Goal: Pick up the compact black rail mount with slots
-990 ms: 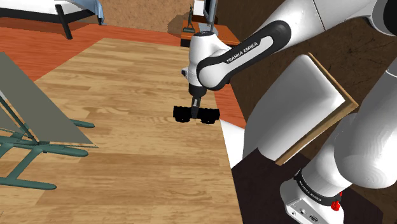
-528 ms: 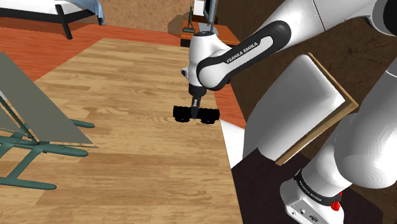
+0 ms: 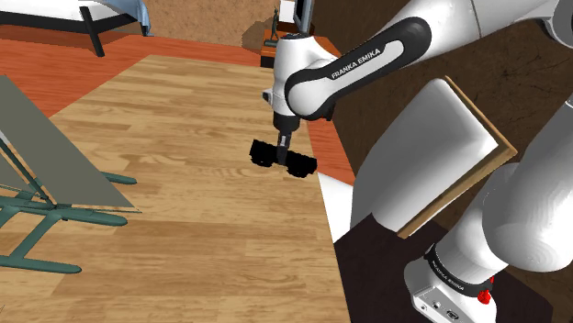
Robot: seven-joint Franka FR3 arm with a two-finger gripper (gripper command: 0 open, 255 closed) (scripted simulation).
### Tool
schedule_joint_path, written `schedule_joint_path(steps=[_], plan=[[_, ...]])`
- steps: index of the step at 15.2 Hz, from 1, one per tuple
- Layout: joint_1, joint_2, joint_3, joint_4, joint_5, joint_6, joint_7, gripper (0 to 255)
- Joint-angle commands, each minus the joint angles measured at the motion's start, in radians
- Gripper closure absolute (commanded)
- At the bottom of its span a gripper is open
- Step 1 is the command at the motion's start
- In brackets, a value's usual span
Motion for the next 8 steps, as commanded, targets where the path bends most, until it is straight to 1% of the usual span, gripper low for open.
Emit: schedule_joint_path(steps=[1, 8], plan=[[0.0, -0.016, 0.0, 0.011, 0.004, -0.027, -0.004, 255], [0.0, -0.066, 0.001, 0.053, 0.016, -0.118, -0.017, 255]])
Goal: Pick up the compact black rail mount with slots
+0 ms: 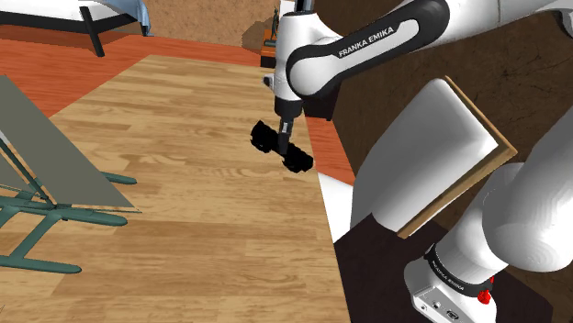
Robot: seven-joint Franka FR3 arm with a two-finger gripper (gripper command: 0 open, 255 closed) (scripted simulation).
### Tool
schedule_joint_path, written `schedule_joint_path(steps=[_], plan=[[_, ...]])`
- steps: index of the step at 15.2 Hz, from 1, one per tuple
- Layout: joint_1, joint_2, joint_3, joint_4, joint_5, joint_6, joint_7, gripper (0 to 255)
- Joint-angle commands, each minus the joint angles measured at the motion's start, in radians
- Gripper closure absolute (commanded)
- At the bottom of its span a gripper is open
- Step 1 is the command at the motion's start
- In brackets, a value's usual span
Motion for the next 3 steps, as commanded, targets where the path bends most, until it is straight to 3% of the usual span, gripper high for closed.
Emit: schedule_joint_path(steps=[1, 3], plan=[[0.001, -0.016, 0.001, 0.014, 0.004, -0.029, -0.003, 255], [0.001, -0.017, 0.001, 0.015, 0.004, -0.031, -0.003, 255]])
